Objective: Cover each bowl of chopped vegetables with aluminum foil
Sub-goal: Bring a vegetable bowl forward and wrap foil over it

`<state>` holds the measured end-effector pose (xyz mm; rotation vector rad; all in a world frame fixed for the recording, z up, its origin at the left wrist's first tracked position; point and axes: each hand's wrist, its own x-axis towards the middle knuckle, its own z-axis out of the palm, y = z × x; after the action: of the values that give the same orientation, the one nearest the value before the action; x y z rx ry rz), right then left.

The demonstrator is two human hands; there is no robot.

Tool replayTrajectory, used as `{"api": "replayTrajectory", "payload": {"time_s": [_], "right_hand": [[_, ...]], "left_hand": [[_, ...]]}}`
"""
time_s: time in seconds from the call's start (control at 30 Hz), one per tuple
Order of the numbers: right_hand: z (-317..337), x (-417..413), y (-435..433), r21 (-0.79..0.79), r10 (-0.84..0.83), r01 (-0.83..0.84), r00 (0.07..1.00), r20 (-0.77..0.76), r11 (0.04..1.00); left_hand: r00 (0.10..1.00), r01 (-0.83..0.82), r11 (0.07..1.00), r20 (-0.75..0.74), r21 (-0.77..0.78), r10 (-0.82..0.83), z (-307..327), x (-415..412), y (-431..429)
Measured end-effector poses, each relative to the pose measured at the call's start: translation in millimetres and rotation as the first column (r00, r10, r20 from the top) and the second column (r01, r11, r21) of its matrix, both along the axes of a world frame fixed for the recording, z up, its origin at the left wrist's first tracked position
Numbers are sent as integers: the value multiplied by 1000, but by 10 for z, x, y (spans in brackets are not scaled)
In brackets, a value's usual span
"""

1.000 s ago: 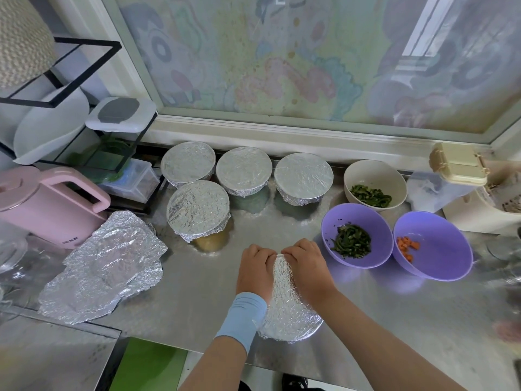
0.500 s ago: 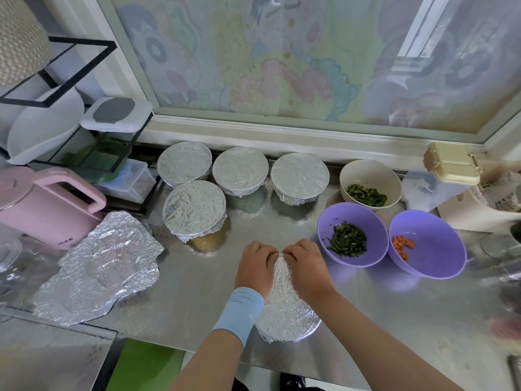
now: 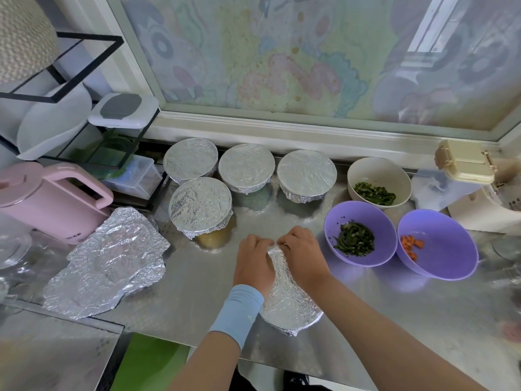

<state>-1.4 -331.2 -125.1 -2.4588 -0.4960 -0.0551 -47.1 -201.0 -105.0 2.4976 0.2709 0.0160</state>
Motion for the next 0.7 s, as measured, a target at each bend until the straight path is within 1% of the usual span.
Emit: {"api": "replayTrajectory", "payload": {"time_s": [0.07,0.17,0.23,0.43,0.5,0.57,0.7], "right_hand": [[2,-4,-17,-7,3,-3,1000,1,1000],[9,3,-42,-3,21,-21,998,-57,1000],[12,-2,-56,-2,34,-34,995,-91,999],[46,5,-60,-26,79,-82,991,-105,996],[35,-14,-83,-38,63,-65,997,-54,997],[32,-26,-115,-32,16,-17,999,-40,999],[21,-11,-134,-13,3,-4,996,-92,1000]], "left_hand": [[999,37,999,15,-21,-36,1,63,-35],[1000,-6,997,18,-79,7,-49,94,-54],[1000,-20,996,13,-92,22,-95,81,-47],[999,-33,999,8,-36,34,-85,35,-69],[997,-78,997,-9,-17,78,-59,-11,-58],[996,-93,996,0,-1,93,-57,-42,-27],[999,32,999,32,-16,-31,-42,10,-13]]}}
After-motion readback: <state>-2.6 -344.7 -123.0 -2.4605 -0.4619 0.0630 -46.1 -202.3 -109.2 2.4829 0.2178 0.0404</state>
